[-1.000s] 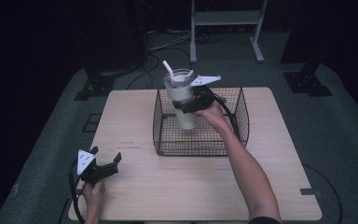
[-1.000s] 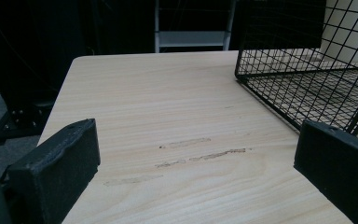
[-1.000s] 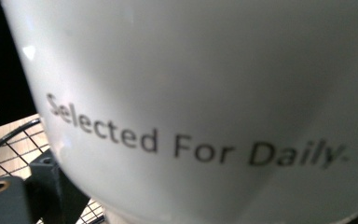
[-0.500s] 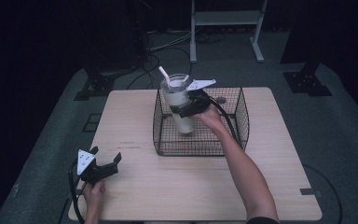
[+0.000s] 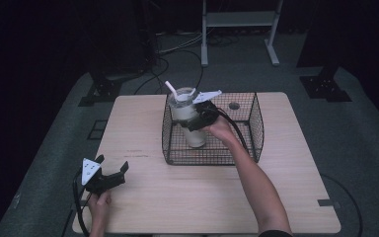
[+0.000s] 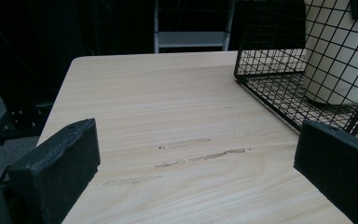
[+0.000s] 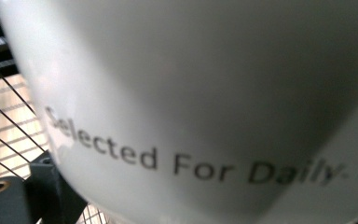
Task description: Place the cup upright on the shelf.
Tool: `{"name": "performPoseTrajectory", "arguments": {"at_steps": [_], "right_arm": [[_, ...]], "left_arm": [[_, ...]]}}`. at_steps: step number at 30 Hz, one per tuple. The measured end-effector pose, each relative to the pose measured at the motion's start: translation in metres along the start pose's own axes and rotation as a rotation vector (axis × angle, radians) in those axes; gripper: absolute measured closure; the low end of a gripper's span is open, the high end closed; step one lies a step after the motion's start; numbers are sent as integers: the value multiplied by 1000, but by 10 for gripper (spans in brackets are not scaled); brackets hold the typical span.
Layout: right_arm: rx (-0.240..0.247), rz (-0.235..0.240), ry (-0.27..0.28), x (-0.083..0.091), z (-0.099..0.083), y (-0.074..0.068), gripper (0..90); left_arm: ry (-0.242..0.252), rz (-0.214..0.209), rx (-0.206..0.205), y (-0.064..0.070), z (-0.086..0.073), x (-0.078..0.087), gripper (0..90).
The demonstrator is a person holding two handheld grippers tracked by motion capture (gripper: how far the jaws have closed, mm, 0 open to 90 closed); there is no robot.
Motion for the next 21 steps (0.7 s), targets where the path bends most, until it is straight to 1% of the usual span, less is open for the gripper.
{"name": "performPoseTrajectory", "arguments": {"at_steps": [1, 2, 4, 10, 13, 14, 15, 16, 17, 21], "right_arm": [[0, 0, 0, 0, 0, 0, 53], [-13, 4, 15, 1, 1, 1, 53], [-7, 5, 6, 1, -1, 1, 53], [-7, 11, 23, 5, -4, 1, 52], [-1, 16, 19, 6, -6, 0, 52], [8, 23, 7, 8, -7, 0, 52], [8, 23, 7, 8, -7, 0, 52], [18, 36, -4, 10, -8, 0, 52], [18, 37, -7, 11, -9, 0, 52], [14, 45, 2, 14, -11, 2, 53]], "left_arm": [[1, 0, 1, 0, 0, 0, 0], [1, 0, 1, 0, 0, 0, 0], [-1, 0, -3, 0, 0, 0, 0], [-1, -1, -6, 1, 0, 0, 0], [0, -1, -6, 1, 0, 0, 0], [0, -2, -6, 1, 0, 0, 0], [0, -2, -6, 1, 0, 0, 0], [0, -2, -6, 1, 0, 0, 0], [0, -2, -6, 1, 0, 0, 0], [-1, -2, -10, 1, 0, 0, 0]]}}
Point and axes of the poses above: each handheld gripper's, and its own axes: x roughly backward along the jaws, z roughly out of its top, y roughly to its right, the point moved 6 cm from there along -x, roughly forward along the jaws, and after that the axes turned 5 degrees about z, right-handed, at the moved point
